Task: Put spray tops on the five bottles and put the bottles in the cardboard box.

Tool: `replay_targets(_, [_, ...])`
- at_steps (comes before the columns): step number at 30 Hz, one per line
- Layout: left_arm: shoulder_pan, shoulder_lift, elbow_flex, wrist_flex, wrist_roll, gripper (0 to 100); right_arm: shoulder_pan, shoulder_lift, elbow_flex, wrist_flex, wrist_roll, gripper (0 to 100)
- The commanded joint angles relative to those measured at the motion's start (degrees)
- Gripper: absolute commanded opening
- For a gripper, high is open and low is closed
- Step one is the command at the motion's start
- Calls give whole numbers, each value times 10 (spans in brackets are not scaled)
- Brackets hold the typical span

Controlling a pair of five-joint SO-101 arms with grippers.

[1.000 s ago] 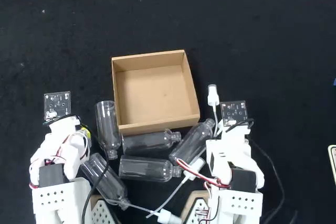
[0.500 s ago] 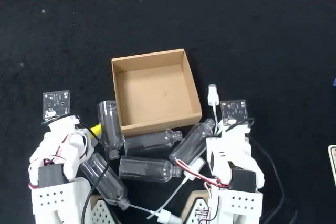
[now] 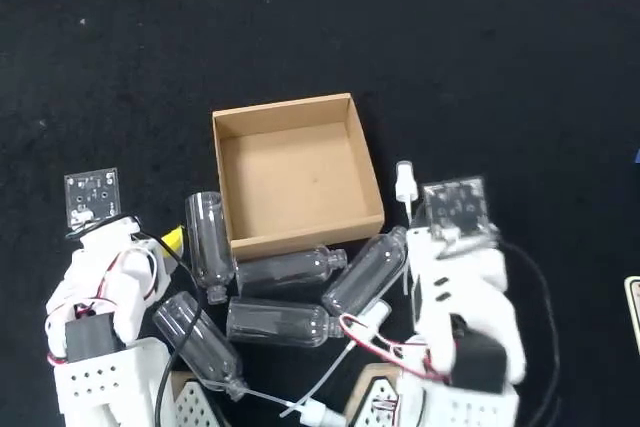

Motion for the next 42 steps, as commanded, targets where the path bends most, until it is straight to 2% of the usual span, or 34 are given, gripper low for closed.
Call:
replay_targets(1, [-5,-5,-19,-15,6,299,-33,85,-154,22,-5,135])
replay_targets(6, [-7,-5,-15,-15,6,299,-103,348,-265,28,-49,116])
replay_targets(9, [-7,-5,-15,-11,6,299,-116,484,-296,-15,-76,116])
replay_targets(13, [-8,-5,-8,-11,6,299,-121,608,-303,-76,-94,119])
replay_targets(17, [-8,-5,0,-14,2,299,-137,698,-305,-131,-94,175])
replay_targets(29, [-8,-5,0,-15,1,299,-171,807,-334,-154,-126,175])
replay_targets(37, [-9,-5,0,-13,1,299,-167,844,-326,-164,-127,15])
replay_targets(39, [-9,-5,0,-13,1,299,-155,841,-312,-164,-129,13])
replay_targets(42, [-9,-5,0,-15,1,299,-133,836,-299,-164,-179,11])
